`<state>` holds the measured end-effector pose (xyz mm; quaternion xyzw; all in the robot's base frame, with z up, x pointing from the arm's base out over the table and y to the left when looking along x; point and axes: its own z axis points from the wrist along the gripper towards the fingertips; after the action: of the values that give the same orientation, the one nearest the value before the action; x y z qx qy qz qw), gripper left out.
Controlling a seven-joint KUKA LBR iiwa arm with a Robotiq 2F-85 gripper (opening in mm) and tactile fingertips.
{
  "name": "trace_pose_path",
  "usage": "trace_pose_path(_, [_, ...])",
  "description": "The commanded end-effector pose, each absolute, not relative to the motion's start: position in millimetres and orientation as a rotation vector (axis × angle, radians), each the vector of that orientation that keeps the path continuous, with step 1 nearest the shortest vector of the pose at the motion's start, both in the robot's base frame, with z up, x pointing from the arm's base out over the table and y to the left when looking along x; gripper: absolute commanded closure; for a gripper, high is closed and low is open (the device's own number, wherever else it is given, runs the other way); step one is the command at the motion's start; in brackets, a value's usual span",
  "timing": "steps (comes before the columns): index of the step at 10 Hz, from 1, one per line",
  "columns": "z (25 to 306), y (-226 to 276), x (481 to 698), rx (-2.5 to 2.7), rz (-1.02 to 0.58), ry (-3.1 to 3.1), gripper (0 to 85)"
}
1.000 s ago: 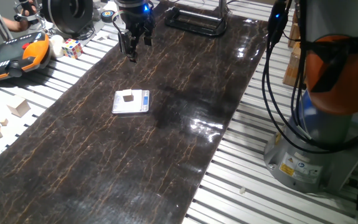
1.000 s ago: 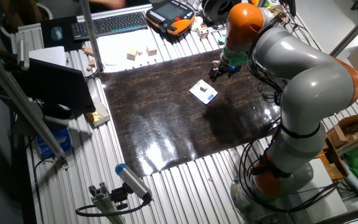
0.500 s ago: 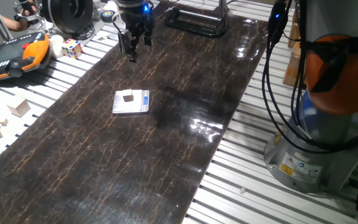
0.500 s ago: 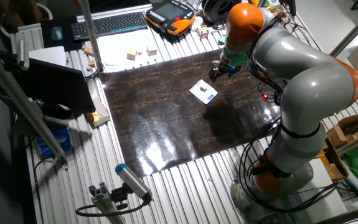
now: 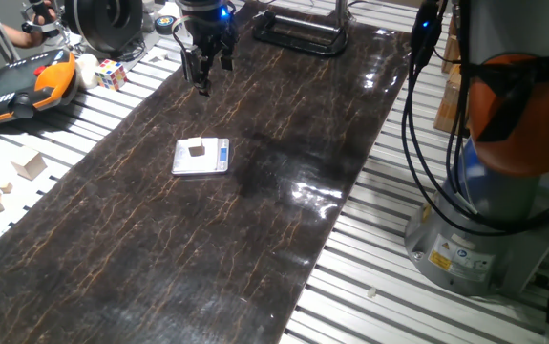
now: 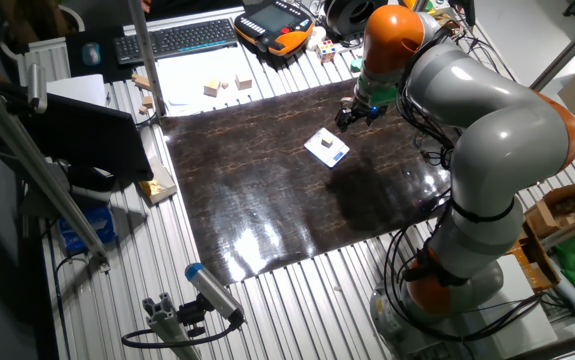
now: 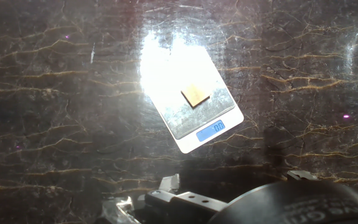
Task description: Remove the object from the scale
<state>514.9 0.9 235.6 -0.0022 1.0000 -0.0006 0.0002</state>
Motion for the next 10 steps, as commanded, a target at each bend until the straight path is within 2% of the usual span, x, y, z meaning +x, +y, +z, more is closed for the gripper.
trace_pose_path(1, [235.9, 0.7, 514.9, -0.339, -0.171, 3.298, 84.0])
trace_pose_path(10, [235.9, 0.7, 515.0, -0.362, -0.169, 3.298, 84.0])
